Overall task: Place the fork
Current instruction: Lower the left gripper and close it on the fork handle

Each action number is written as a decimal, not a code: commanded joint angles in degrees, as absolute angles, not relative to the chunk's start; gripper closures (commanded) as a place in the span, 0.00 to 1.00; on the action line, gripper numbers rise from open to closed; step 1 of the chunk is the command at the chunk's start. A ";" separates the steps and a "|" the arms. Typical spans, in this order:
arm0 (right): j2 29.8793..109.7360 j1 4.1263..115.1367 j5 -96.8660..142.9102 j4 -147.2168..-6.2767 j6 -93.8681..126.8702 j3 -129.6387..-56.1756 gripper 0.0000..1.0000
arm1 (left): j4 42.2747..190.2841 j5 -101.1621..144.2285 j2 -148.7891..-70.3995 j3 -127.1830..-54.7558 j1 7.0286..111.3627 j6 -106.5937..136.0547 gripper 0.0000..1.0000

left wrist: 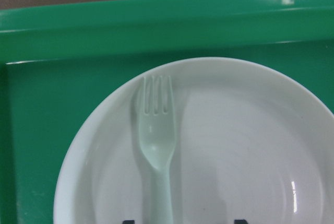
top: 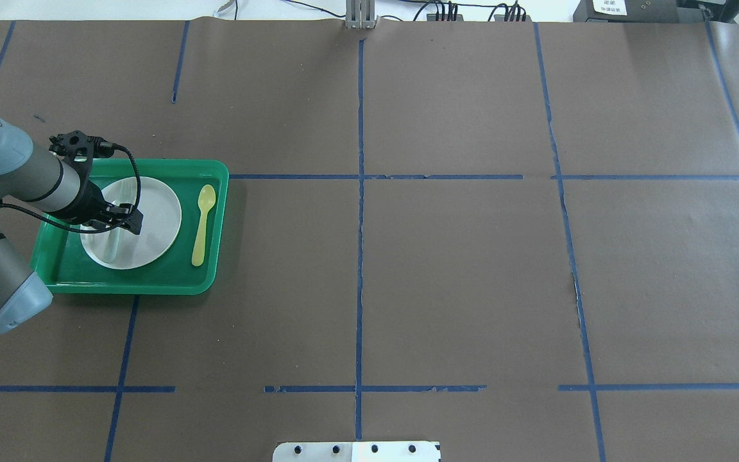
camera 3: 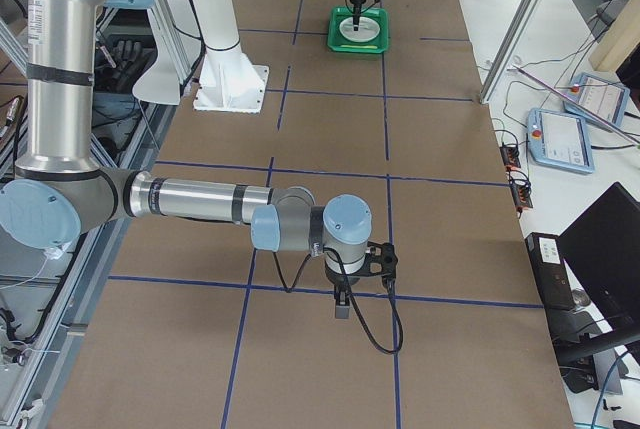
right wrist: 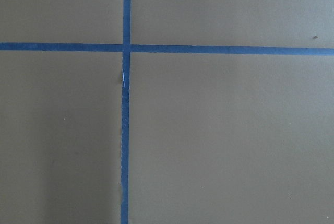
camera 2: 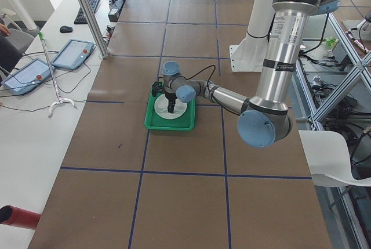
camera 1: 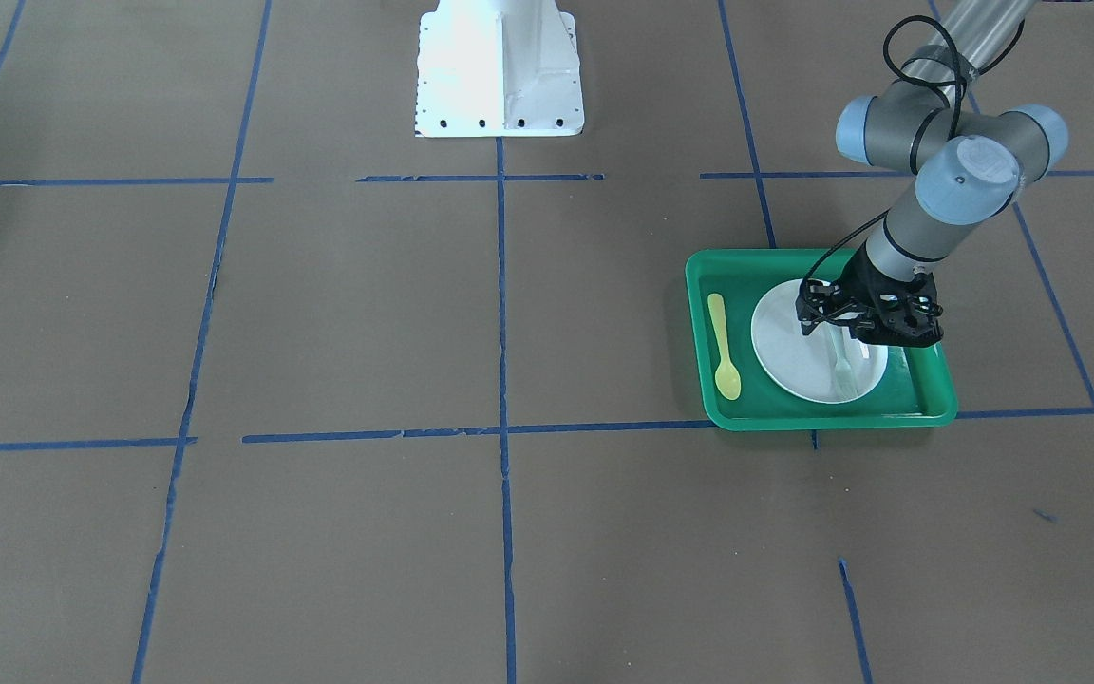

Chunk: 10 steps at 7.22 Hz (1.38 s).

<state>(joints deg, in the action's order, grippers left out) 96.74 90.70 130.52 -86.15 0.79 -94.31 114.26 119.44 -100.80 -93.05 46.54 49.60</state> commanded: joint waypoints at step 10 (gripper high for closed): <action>96.77 90.70 130.52 -86.13 0.79 -94.31 0.00 | 113.64 120.14 -100.20 -94.30 52.54 45.80 1.00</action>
<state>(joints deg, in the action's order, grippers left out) 96.77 90.70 130.52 -86.17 0.79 -94.30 113.76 119.77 -100.52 -93.30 50.20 46.74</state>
